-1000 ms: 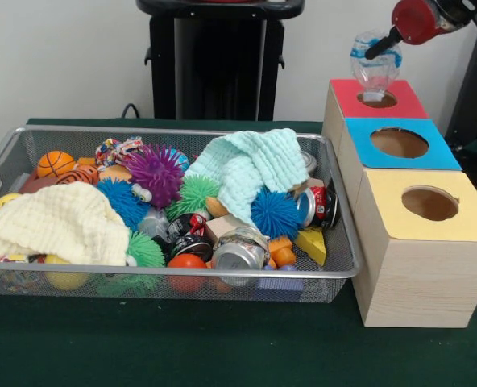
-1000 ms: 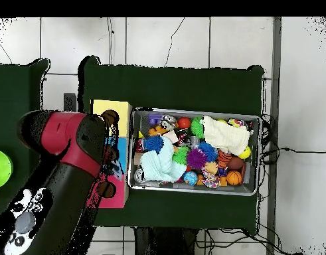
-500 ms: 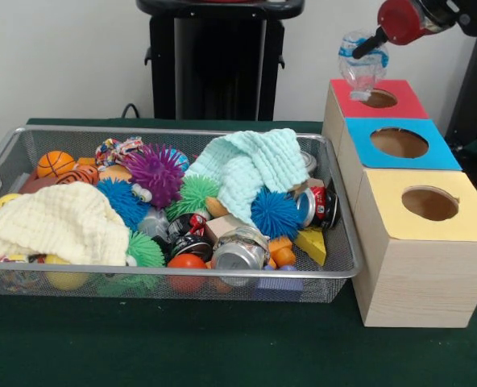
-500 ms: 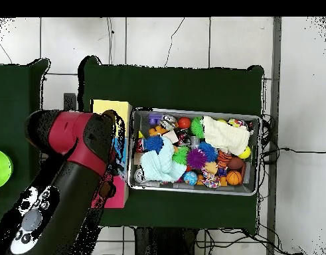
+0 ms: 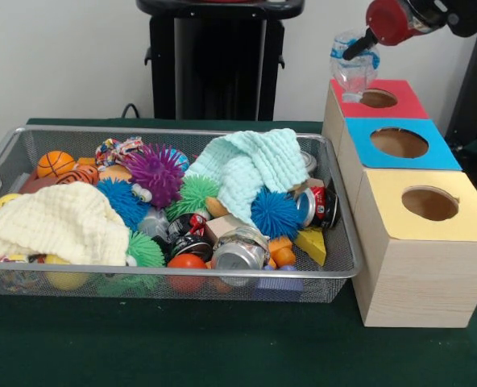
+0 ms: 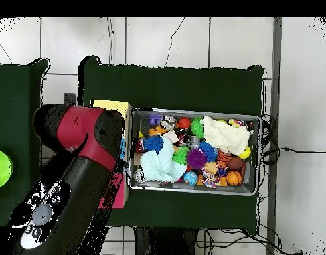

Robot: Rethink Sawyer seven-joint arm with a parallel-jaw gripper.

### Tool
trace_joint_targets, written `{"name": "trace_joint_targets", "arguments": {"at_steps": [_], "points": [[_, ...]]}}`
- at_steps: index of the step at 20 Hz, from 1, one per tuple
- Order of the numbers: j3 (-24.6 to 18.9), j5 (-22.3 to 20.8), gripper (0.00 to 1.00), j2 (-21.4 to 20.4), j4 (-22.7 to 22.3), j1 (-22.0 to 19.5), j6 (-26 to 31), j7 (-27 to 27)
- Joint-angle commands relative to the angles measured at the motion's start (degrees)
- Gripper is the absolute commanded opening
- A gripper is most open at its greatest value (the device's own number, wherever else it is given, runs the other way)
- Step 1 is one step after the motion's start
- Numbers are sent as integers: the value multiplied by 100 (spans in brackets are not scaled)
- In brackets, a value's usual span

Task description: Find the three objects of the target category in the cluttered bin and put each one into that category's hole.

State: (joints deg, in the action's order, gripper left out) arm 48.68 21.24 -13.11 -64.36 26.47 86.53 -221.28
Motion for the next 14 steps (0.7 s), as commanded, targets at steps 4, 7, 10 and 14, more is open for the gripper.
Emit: {"name": "trace_joint_targets", "arguments": {"at_steps": [4, 7, 10, 14], "points": [[-766, 357, 0, -19, 414, -278, 673, -484], [-757, 474, 0, 130, 699, -329, 832, -699], [-733, 608, 0, 299, 938, -357, 901, -926], [-673, 783, 0, 462, 1196, -397, 1025, -1117]]}}
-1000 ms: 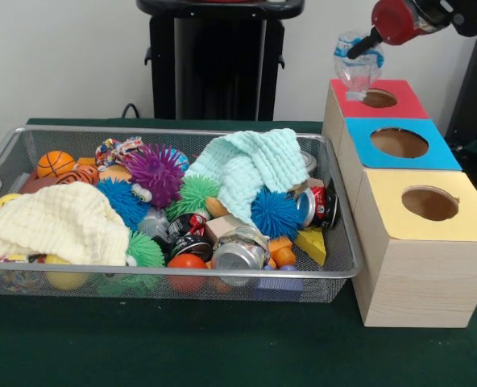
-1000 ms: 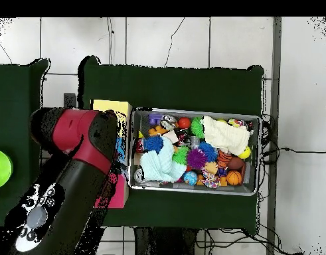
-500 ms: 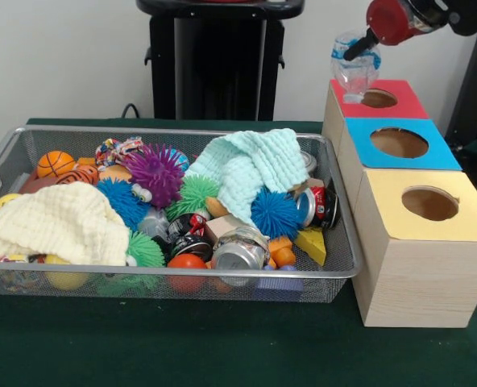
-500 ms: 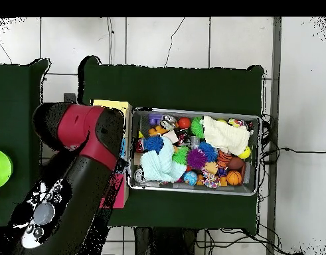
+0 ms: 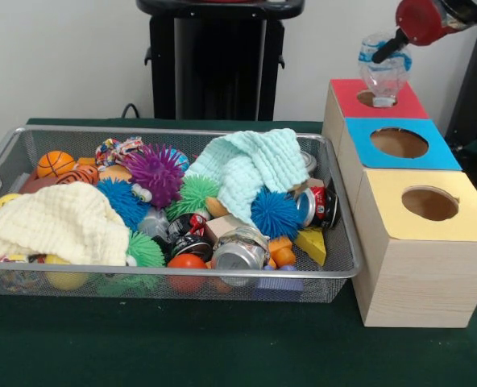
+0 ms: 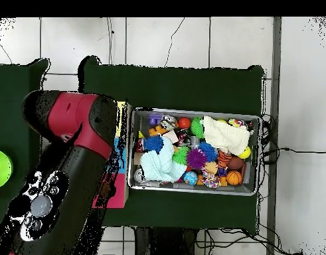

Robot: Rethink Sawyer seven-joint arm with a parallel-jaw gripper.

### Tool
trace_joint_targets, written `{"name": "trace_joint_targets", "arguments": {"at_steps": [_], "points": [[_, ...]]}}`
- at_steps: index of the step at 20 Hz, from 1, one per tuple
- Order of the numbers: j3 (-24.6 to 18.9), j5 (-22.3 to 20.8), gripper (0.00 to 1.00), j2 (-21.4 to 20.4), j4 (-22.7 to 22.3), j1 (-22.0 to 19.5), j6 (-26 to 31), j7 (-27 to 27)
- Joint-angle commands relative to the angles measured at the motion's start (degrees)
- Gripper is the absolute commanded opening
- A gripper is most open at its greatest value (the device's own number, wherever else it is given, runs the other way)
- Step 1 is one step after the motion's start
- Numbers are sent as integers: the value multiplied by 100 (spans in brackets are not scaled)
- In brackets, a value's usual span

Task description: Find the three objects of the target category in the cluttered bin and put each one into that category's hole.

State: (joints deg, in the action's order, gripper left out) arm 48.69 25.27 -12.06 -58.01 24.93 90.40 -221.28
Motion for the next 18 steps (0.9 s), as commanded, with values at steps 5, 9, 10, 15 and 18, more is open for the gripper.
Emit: {"name": "trace_joint_targets", "arguments": {"at_steps": [5, 9, 10, 15, 18], "points": [[-577, 414, 0, 490, 523, -197, 526, -1103], [-548, 274, 0, 467, 174, -87, 244, -817], [-552, 182, 0, 471, 65, -50, 154, -667], [-553, 25, 0, 509, -206, 41, -120, -445], [-539, -34, 0, 587, -186, 46, -123, -396]]}}
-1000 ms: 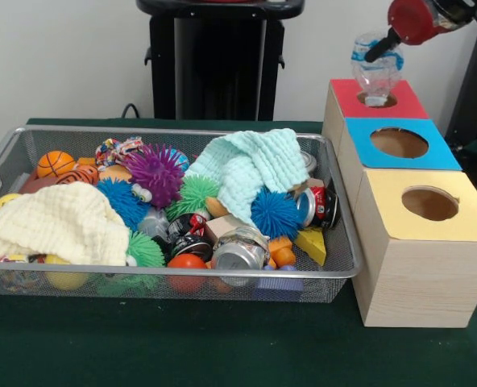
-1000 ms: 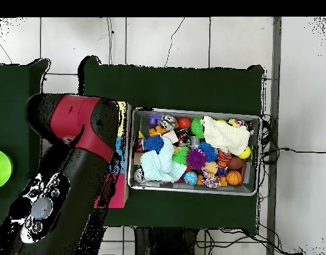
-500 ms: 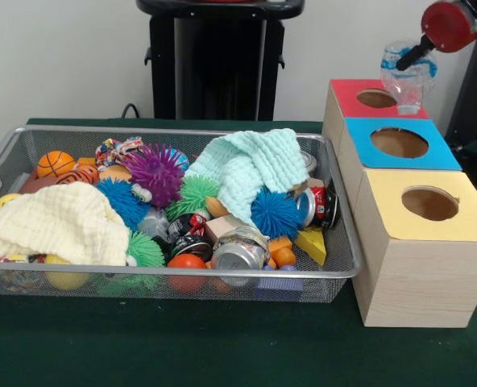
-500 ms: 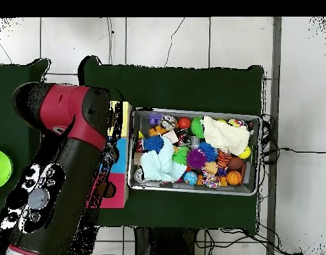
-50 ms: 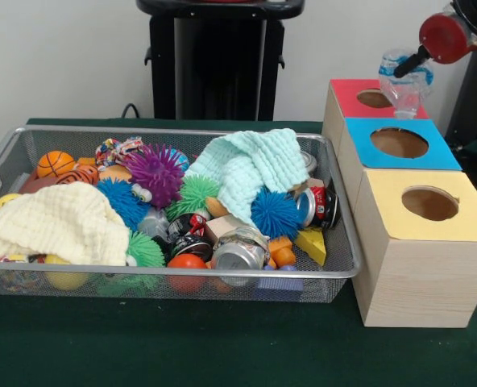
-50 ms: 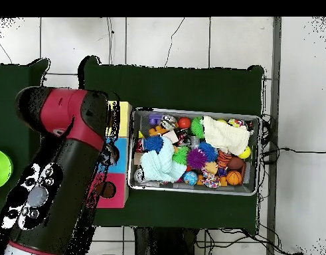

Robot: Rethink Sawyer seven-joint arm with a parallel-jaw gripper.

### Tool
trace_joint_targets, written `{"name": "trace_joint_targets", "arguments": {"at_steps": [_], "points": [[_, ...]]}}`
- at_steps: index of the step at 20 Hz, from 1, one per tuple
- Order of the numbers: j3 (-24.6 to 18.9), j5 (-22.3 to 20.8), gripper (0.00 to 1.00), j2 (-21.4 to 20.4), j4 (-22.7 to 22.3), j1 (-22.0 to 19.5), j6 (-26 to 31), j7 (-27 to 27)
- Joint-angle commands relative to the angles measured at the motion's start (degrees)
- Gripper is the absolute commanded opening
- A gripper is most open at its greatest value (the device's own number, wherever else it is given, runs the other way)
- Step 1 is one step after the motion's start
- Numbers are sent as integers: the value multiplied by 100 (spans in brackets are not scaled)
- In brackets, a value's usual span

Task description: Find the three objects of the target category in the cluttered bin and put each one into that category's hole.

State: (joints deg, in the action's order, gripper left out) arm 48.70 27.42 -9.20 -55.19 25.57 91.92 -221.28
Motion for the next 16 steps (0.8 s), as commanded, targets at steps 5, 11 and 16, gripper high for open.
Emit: {"name": "trace_joint_targets", "arguments": {"at_steps": [5, 11, 16], "points": [[-462, -219, 0, 622, -180, -15, -167, -702], [-413, 119, 0, 757, 45, -56, -91, -1235], [-374, 210, 0, 1045, 90, -13, -354, -1483]]}}
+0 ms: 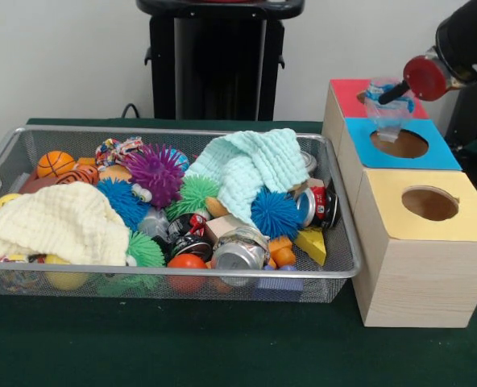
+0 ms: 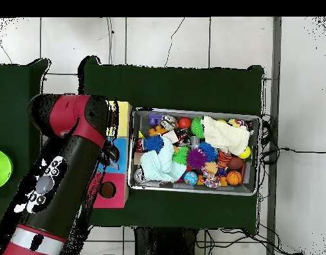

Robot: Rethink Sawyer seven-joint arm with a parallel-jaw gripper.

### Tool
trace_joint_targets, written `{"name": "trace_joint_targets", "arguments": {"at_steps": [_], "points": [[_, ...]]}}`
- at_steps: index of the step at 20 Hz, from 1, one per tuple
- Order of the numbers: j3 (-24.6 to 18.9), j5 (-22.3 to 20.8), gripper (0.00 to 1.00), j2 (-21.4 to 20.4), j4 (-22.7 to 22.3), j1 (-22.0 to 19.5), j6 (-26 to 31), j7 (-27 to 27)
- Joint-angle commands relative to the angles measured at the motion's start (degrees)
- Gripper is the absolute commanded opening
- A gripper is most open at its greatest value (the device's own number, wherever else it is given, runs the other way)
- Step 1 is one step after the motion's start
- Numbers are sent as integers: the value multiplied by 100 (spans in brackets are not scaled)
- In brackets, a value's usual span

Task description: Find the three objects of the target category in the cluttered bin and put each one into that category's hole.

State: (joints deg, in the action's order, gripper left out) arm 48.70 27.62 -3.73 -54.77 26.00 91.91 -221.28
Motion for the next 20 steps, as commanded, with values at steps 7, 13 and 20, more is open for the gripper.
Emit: {"name": "trace_joint_targets", "arguments": {"at_steps": [7, 13, 20], "points": [[-293, 434, 0, 692, 298, -78, -296, -1784], [-155, 706, 0, 986, 887, -243, -25, -2072], [-16, 922, 0, 1128, 1176, -339, 133, -2136]]}}
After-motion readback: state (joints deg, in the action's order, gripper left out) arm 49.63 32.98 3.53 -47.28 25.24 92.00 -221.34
